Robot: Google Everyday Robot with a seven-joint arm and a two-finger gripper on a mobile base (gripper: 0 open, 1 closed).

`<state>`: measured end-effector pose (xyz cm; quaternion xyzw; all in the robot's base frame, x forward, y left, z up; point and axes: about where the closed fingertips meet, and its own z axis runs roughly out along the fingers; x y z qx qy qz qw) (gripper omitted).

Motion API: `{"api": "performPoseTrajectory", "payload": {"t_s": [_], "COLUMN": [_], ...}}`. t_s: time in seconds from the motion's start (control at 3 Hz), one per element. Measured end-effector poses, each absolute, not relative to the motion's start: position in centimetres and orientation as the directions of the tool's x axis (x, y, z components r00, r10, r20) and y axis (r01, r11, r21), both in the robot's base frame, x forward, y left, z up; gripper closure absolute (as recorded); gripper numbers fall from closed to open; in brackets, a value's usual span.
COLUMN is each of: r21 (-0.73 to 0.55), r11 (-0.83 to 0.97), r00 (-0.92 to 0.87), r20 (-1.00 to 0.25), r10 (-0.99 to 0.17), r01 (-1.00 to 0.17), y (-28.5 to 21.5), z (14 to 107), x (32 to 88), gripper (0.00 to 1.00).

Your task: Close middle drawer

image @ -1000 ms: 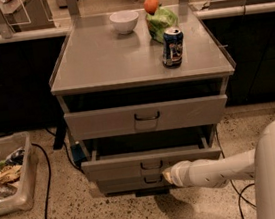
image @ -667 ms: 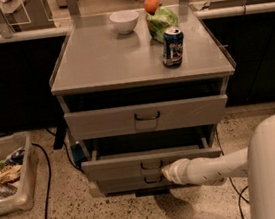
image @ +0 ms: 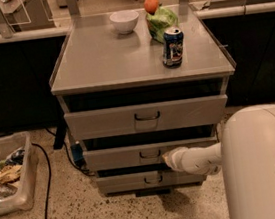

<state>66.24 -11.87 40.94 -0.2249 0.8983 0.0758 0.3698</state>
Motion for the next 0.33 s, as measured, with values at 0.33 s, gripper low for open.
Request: {"api": "performPoseTrajectory", "payload": {"t_s": [0.33], "r21": [-0.03], "r11": [0.887], "r00": [-0.625], "r20": [-0.698], "r10": [-0.348], "r01": [-0.46], "y": [-11.87], "z": [40.94], "x": [66.24], "gripper": [1.0]}}
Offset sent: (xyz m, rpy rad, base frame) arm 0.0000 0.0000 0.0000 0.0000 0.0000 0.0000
